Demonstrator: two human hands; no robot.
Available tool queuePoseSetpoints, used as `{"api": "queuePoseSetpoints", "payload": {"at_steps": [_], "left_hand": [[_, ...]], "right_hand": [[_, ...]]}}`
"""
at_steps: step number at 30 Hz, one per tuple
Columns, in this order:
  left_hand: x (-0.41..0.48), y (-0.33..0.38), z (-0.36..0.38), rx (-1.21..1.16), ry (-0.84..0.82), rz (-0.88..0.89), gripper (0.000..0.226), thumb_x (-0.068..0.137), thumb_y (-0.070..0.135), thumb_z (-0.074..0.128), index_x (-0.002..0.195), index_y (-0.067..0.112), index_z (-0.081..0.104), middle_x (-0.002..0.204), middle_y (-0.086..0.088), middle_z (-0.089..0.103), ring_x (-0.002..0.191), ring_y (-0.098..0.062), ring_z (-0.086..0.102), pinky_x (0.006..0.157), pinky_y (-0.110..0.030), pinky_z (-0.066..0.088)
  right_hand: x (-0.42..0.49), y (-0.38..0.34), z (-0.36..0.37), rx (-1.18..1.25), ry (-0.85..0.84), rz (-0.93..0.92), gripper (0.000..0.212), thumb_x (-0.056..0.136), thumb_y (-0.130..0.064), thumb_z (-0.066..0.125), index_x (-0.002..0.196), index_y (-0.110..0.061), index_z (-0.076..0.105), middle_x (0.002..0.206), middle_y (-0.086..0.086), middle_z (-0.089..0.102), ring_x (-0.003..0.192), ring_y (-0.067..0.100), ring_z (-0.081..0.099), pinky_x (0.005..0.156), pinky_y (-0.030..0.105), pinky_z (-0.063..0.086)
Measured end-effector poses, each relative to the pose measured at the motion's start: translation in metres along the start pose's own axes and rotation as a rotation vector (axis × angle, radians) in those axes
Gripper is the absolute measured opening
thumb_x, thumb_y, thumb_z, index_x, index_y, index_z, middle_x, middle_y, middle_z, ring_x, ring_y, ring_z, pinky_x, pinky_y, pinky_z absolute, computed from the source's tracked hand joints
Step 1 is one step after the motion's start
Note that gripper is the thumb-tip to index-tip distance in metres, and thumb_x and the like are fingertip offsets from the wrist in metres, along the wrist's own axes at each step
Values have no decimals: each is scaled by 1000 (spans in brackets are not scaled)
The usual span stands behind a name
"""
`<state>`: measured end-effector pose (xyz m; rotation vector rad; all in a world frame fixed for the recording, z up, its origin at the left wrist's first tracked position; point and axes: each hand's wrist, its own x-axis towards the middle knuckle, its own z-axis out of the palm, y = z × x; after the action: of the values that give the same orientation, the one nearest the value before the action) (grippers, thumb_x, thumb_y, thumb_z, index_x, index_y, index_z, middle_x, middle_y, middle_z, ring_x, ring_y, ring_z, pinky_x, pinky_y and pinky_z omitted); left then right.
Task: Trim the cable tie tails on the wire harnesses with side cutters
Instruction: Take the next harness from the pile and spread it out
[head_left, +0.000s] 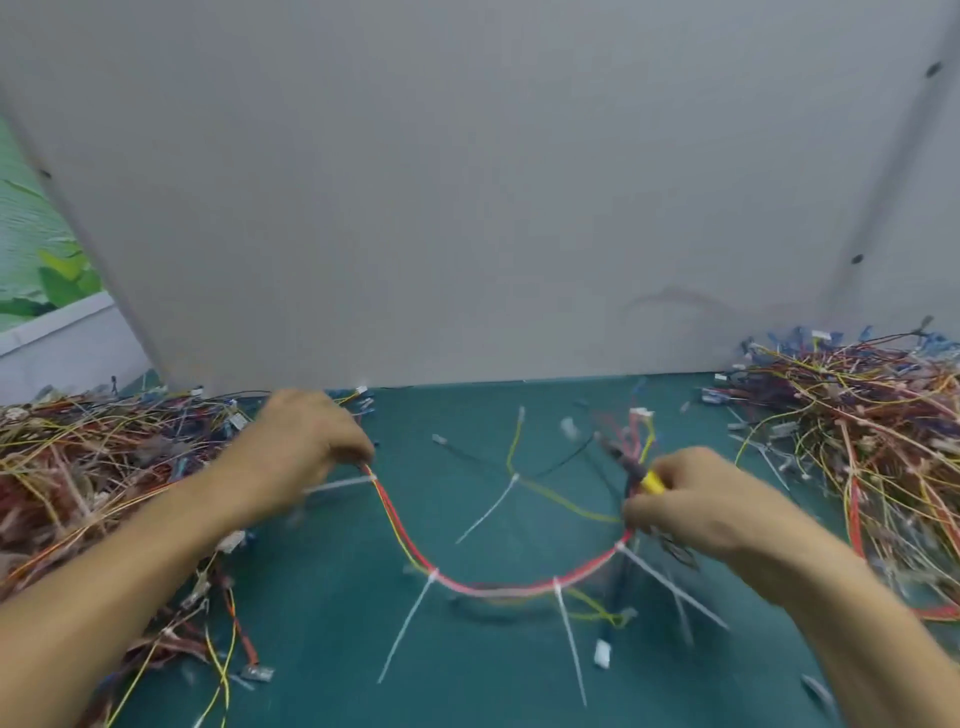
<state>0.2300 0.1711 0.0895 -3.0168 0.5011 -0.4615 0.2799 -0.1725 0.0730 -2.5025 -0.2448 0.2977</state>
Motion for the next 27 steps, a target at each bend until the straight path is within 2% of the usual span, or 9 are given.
{"api": "queuePoseSetpoints", "payload": {"at_steps": [3, 6, 10, 12, 16, 18, 21, 24, 27], "left_hand": [[-5, 12, 46, 85, -171, -64, 15, 86, 36, 68, 100, 38, 71, 103, 23, 67, 106, -10, 59, 98, -36, 36], [-14, 13, 63, -119, -94, -333, 37, 78, 34, 75, 114, 31, 69, 127, 10, 56, 124, -17, 46, 105, -36, 28], [-22, 0, 36, -230, 158, -738, 27, 83, 10, 70, 110, 14, 69, 112, -8, 62, 105, -27, 56, 94, -37, 41], [-32, -5, 23, -265, 170, -940, 11, 89, 9, 60, 96, 15, 66, 100, -9, 68, 90, -29, 63, 86, -36, 48], [-46, 1, 19, -604, 92, -1171, 21, 95, 2, 45, 81, 3, 61, 77, -17, 69, 52, -26, 62, 48, -35, 54], [-48, 17, 20, -840, -6, -1188, 19, 96, 5, 49, 84, -3, 62, 75, -20, 69, 44, -21, 57, 35, -27, 45], [-44, 40, 26, -1070, -142, -1178, 21, 93, 20, 61, 92, -1, 64, 80, -19, 72, 47, -20, 59, 37, -24, 42], [-37, 53, 38, -1050, -195, -1147, 21, 88, 26, 68, 89, 5, 68, 81, -13, 74, 48, -17, 59, 40, -19, 35], [-31, 62, 52, -1066, -125, -1124, 9, 82, 13, 74, 84, 6, 69, 81, -14, 74, 44, -12, 55, 40, -17, 30]], "right_hand": [[1, -5, 21, -197, -119, -8, 24, 71, -36, 68, 72, -14, 60, 66, -2, 61, 64, 16, 58, 55, 25, 41], [1, -3, 27, -250, -151, 10, 38, 68, -51, 72, 70, -17, 56, 70, -4, 60, 70, 16, 60, 61, 27, 44], [3, 3, 8, -195, -118, -8, 48, 74, -56, 71, 67, -13, 53, 60, -2, 55, 58, 16, 51, 57, 28, 37], [3, 6, -5, -97, -82, -34, 47, 77, -53, 72, 75, -9, 58, 63, 4, 60, 59, 18, 53, 62, 32, 44], [-5, 14, -28, -17, -57, -44, 37, 79, -49, 72, 83, -12, 65, 65, 6, 67, 58, 16, 59, 67, 37, 50], [-3, 16, -31, -30, 6, -28, 41, 82, -48, 68, 79, -7, 65, 56, 4, 61, 55, 17, 55, 61, 32, 43], [5, 13, -19, -9, 106, 0, 43, 85, -41, 66, 72, -1, 60, 65, 13, 66, 62, 26, 59, 59, 31, 39], [10, 5, 10, 0, 87, 22, 39, 85, -39, 65, 67, -7, 55, 63, 9, 59, 62, 24, 54, 53, 28, 34], [15, 1, 32, 93, 82, 67, 34, 86, -39, 63, 72, -9, 60, 67, 5, 63, 66, 20, 56, 51, 24, 35]]}}
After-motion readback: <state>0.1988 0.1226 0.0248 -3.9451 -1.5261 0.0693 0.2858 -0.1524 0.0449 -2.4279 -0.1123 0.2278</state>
